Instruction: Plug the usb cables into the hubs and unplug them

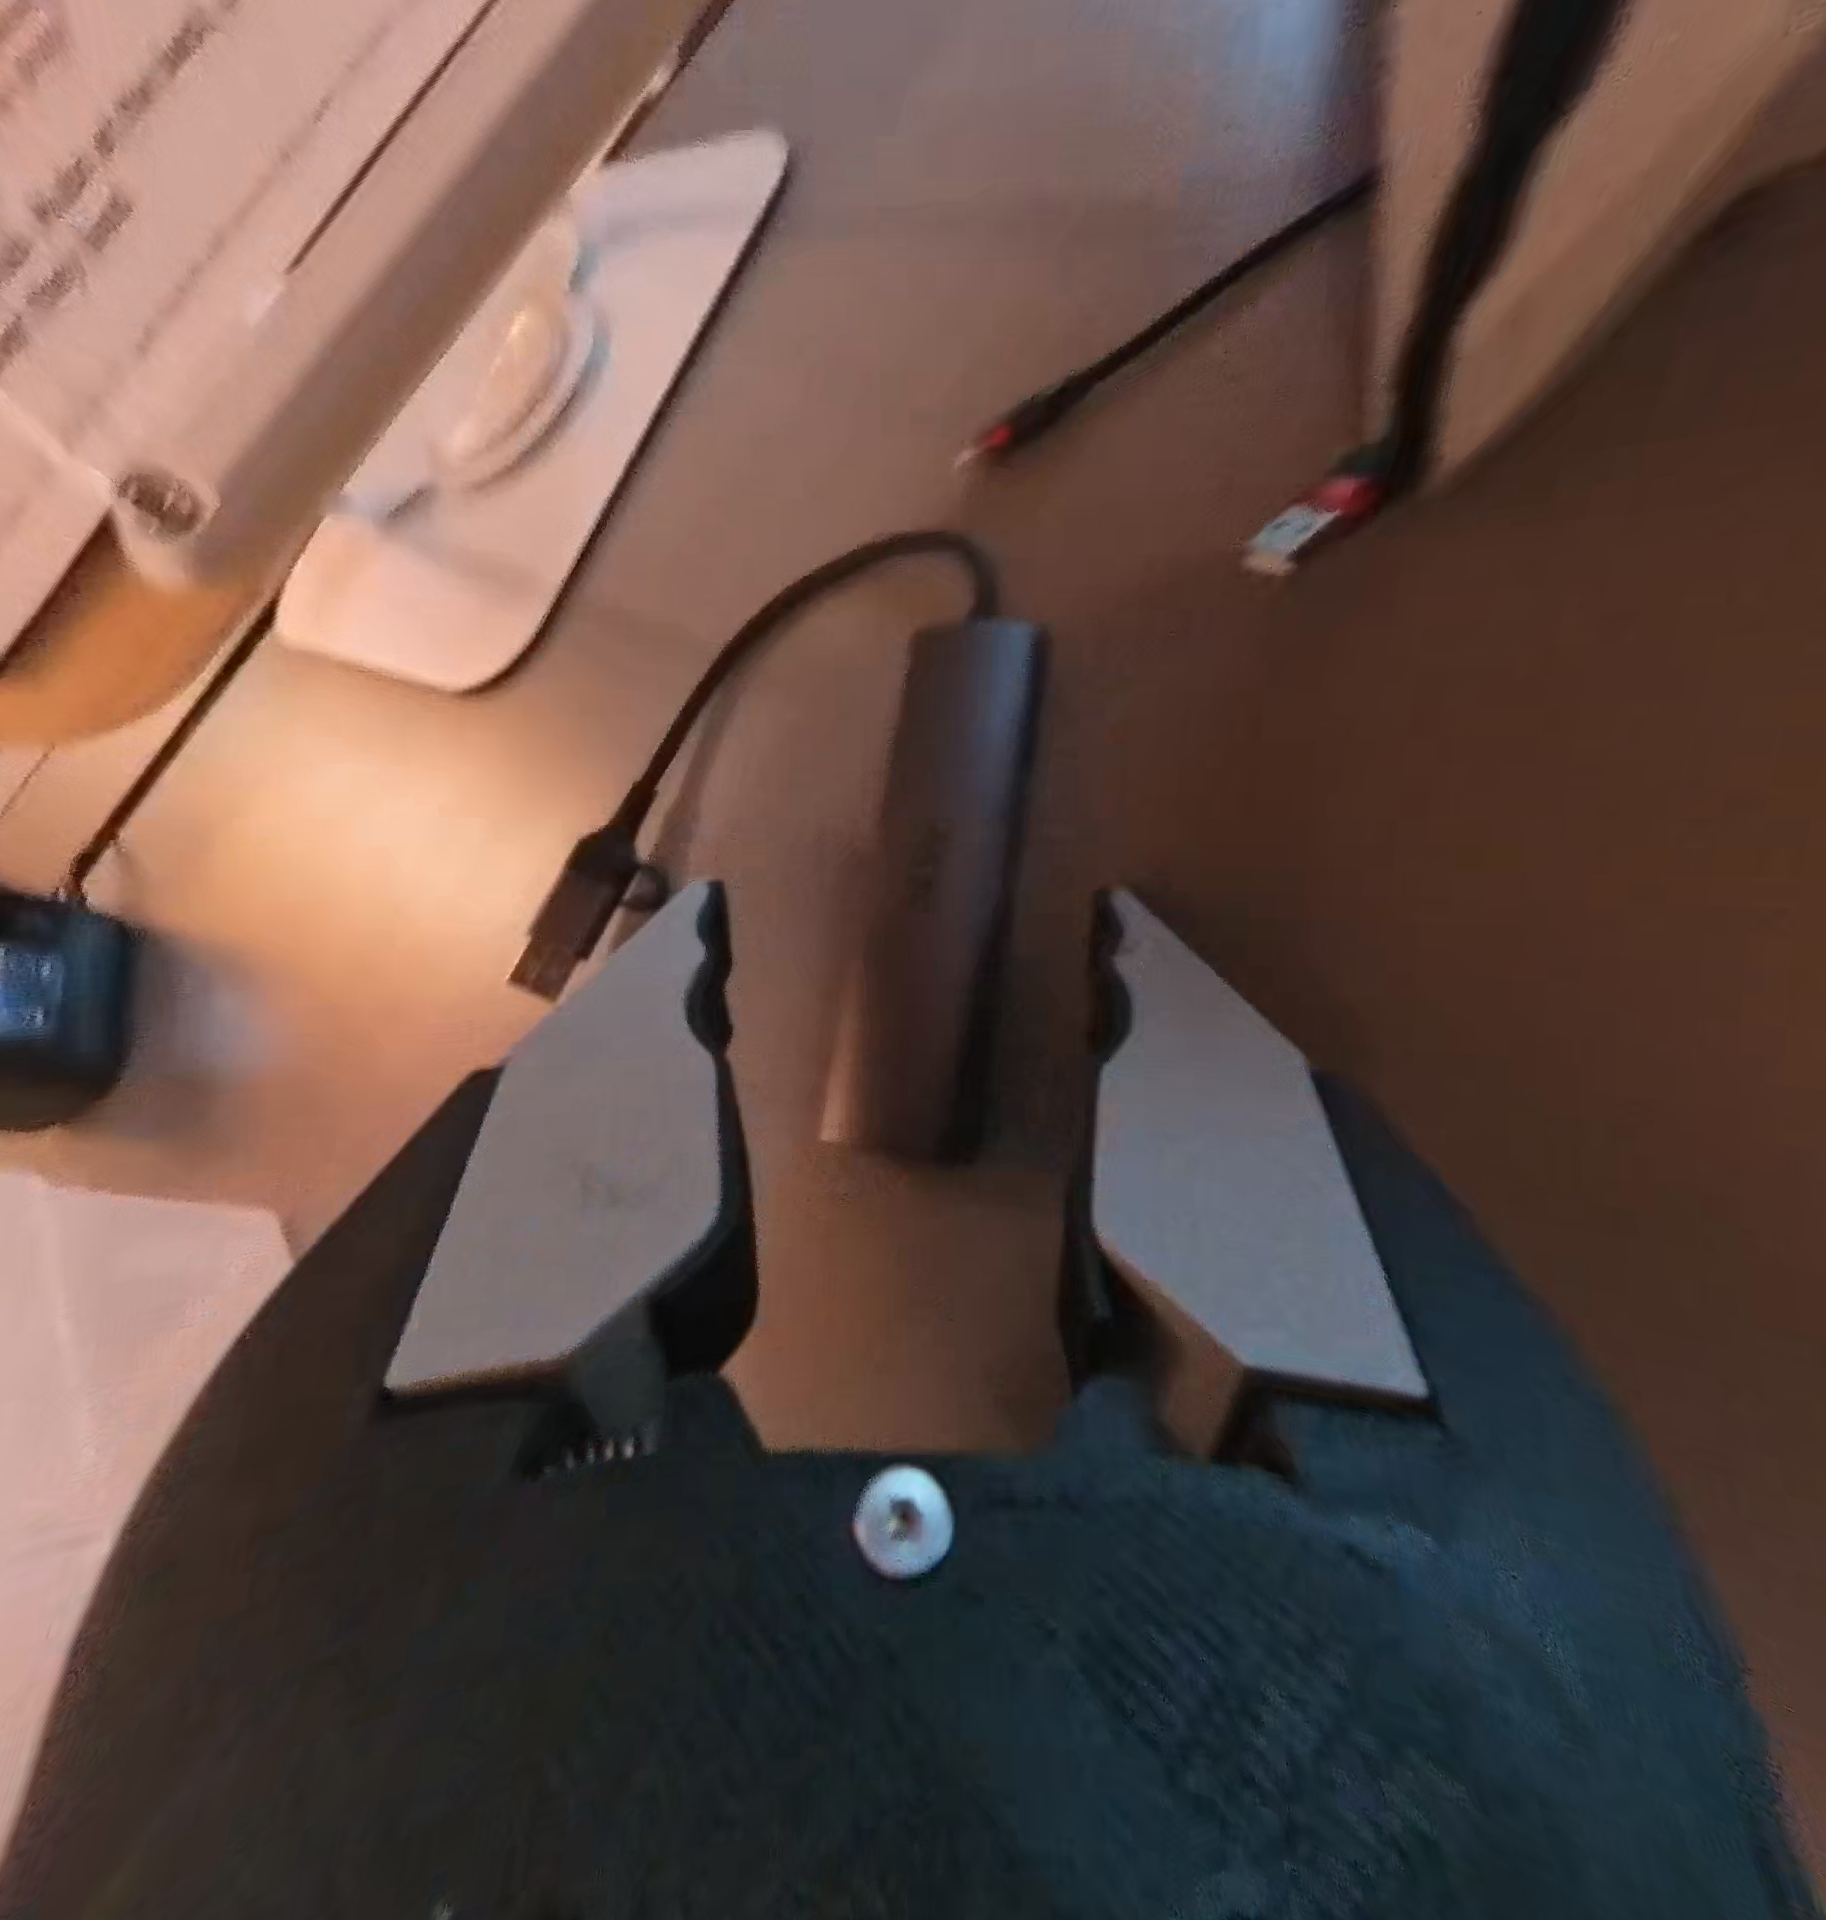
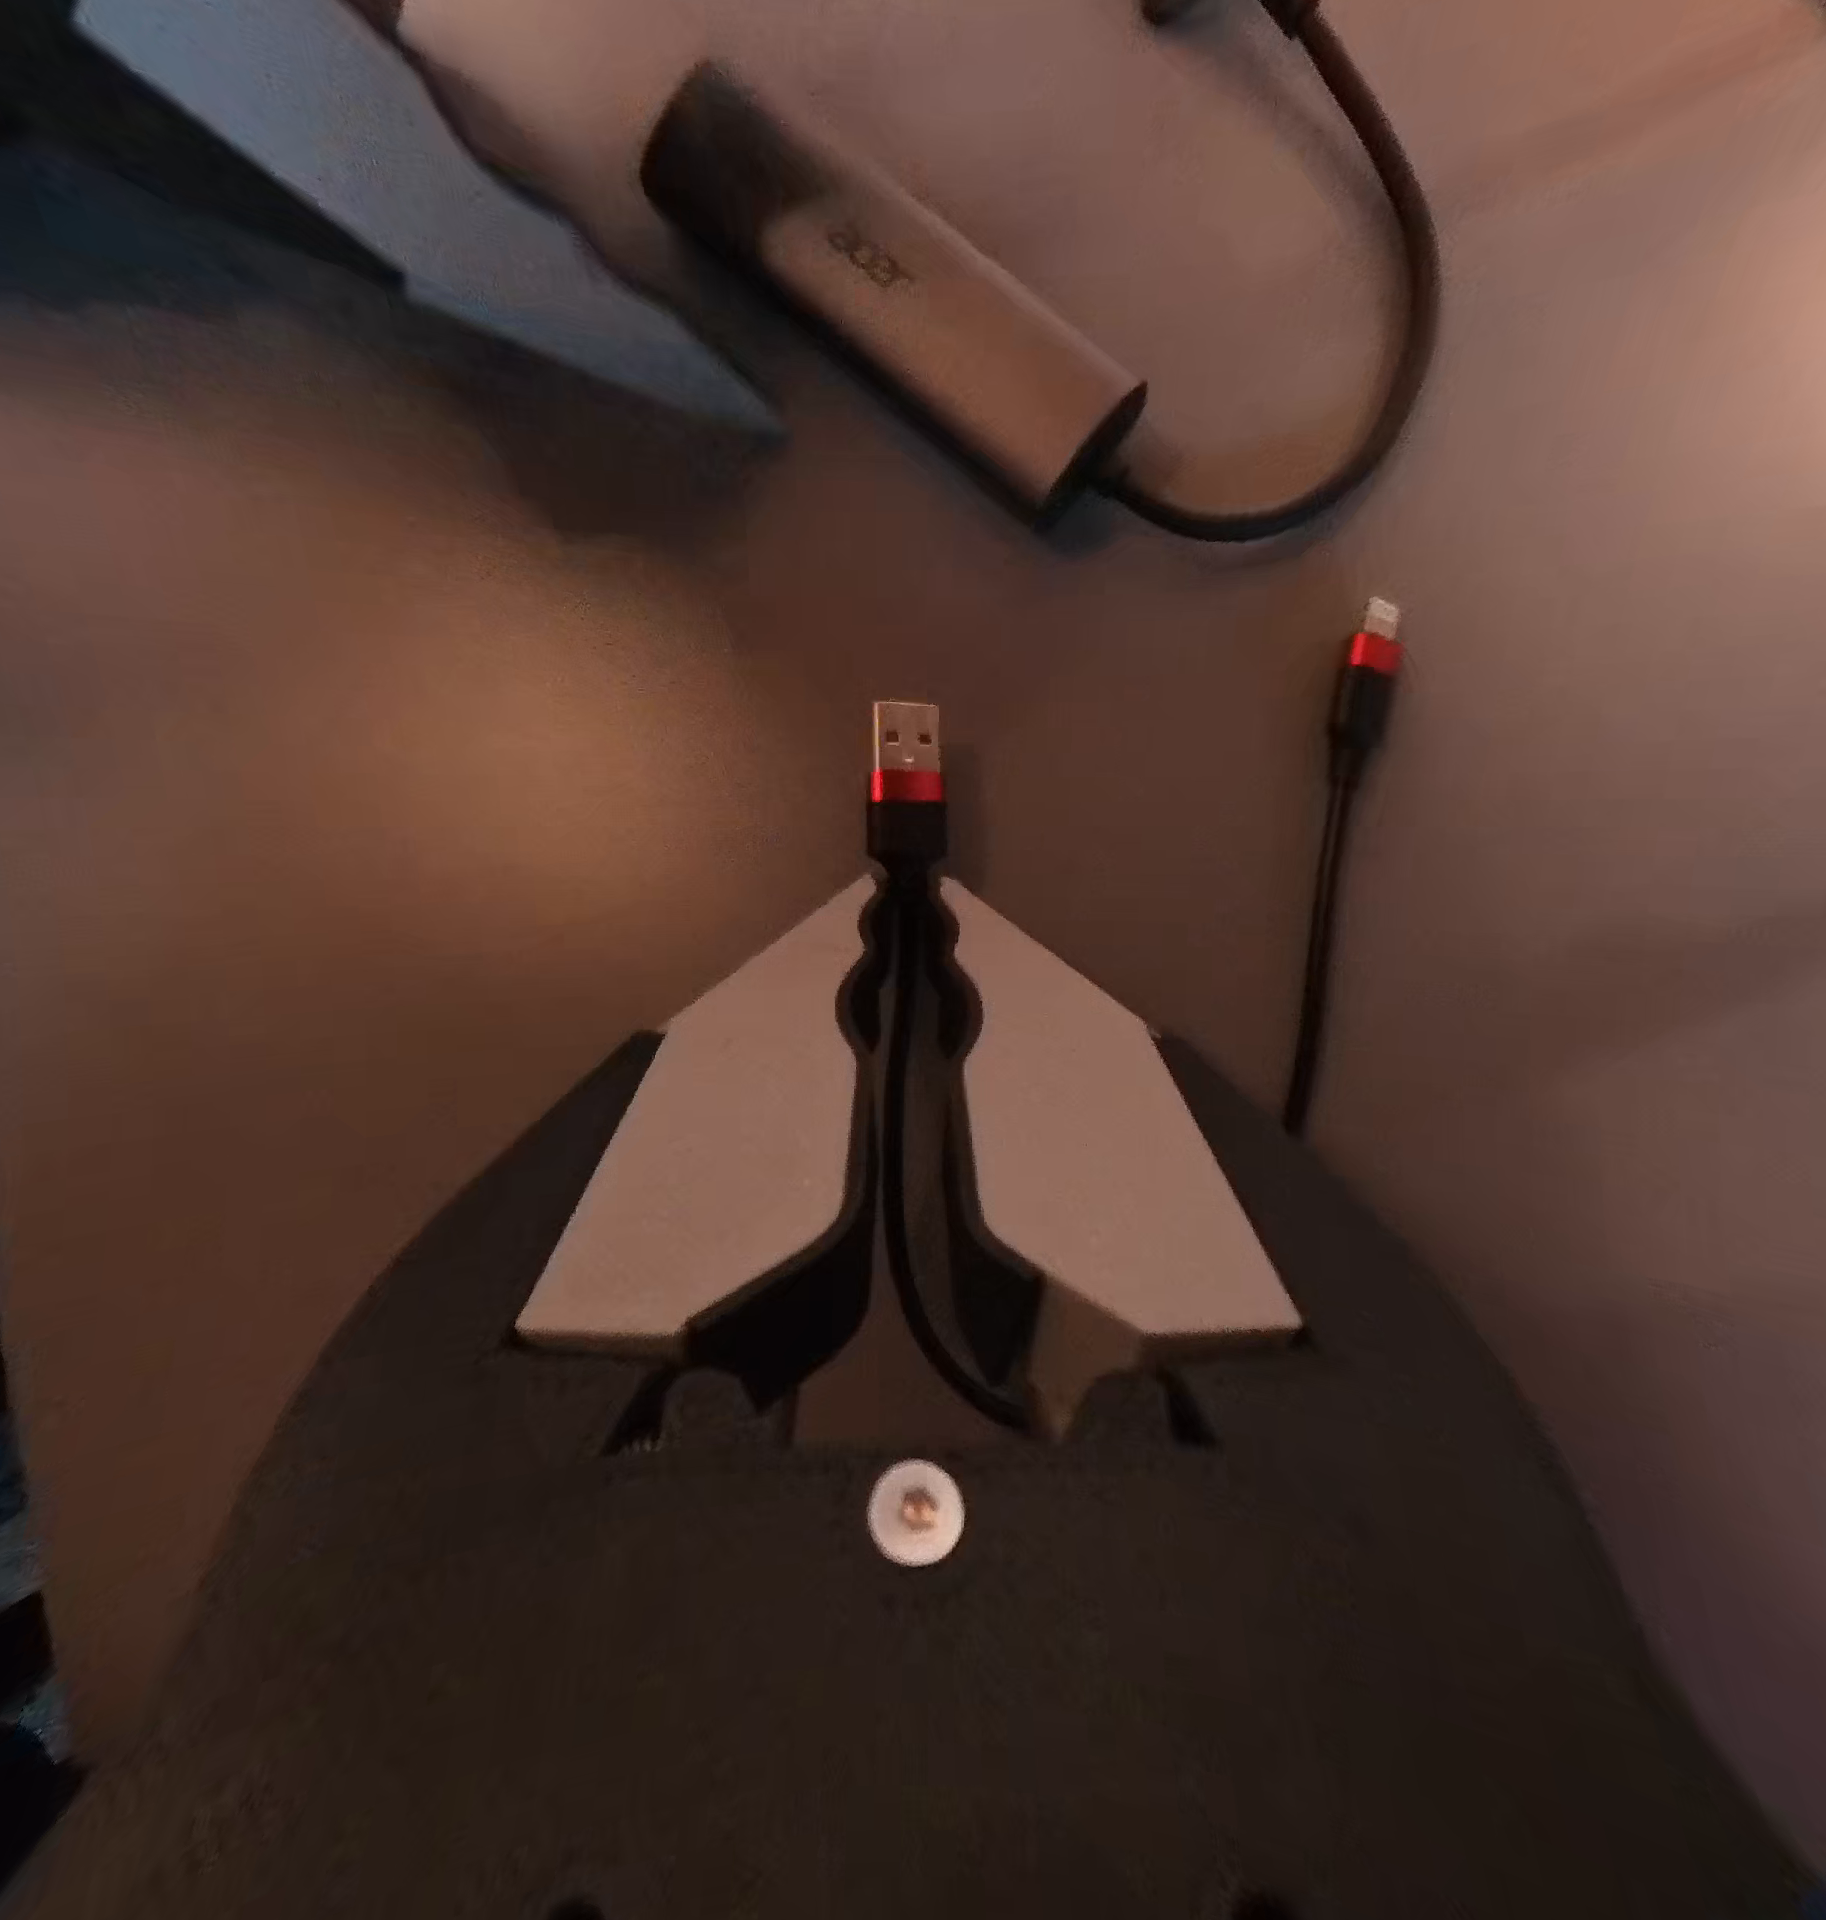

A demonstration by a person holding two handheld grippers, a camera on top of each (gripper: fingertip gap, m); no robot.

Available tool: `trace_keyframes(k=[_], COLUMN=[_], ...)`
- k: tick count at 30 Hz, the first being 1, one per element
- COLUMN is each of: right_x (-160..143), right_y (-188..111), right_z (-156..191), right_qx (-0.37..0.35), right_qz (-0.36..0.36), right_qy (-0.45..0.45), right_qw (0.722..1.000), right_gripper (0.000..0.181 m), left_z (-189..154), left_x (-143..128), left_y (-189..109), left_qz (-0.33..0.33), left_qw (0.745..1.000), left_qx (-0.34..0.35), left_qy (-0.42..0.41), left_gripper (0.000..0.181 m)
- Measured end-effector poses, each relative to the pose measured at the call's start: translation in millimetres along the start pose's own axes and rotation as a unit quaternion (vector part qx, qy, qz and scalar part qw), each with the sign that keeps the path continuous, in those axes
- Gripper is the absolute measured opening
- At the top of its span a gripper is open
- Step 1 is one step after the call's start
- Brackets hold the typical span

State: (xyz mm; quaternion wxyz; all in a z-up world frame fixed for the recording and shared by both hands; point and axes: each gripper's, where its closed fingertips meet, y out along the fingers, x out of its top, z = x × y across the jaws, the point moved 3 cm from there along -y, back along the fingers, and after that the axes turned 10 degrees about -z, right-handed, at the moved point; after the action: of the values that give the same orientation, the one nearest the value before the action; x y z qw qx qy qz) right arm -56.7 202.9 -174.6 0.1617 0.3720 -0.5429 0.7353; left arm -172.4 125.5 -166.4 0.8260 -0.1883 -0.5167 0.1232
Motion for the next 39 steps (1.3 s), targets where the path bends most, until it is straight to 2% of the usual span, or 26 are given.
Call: trace_keyframes(k=[4,6,12,16,20,23,26,29,30,32,35,39], right_x=[-2,-2,-1,6,26,44,52,54,52,44,37,41], right_y=[-3,-5,-2,-2,-7,-5,5,17,21,28,31,23], right_z=[-4,-5,4,9,7,18,27,36,41,45,47,47], right_qx=[-0.011,-0.016,0.009,0.015,-0.013,-0.021,-0.056,-0.071,-0.062,-0.052,-0.048,-0.039], right_qz=[0.001,0.004,0.008,-0.007,-0.064,-0.105,-0.1,-0.088,-0.079,-0.048,-0.023,-0.042], right_qy=[0.002,0.002,-0.001,-0.016,-0.047,-0.098,-0.167,-0.212,-0.22,-0.236,-0.249,-0.242], right_qw=[1.0,1.0,1.0,1.0,0.997,0.989,0.979,0.971,0.97,0.969,0.967,0.968], right_gripper=[0.003,0.003,0.004,0.029,0.051,0.057,0.06,0.061,0.055,0.032,0.031,0.03], left_z=[5,-1,-2,2,-3,-10,-19,-31,-35,-43,-49,-46], left_x=[-5,-7,-4,13,20,24,28,30,31,32,31,36], left_y=[4,4,1,-12,-18,-20,-22,-26,-28,-30,-32,-36], left_qz=[0.014,0.022,0.024,-0.037,-0.068,-0.074,-0.081,-0.09,-0.091,-0.097,-0.1,-0.128], left_qw=[0.999,0.997,0.996,0.995,0.989,0.988,0.987,0.982,0.979,0.974,0.971,0.971], left_qx=[-0.023,-0.059,-0.089,-0.087,-0.116,-0.129,-0.141,-0.166,-0.175,-0.194,-0.201,-0.185], left_qy=[-0.033,-0.049,-0.019,-0.035,-0.067,-0.048,-0.013,0.03,0.043,0.06,0.081,0.084], left_gripper=[0.055,0.029,0.029,0.028,0.028,0.028,0.028,0.028,0.028,0.028,0.028,0.027])
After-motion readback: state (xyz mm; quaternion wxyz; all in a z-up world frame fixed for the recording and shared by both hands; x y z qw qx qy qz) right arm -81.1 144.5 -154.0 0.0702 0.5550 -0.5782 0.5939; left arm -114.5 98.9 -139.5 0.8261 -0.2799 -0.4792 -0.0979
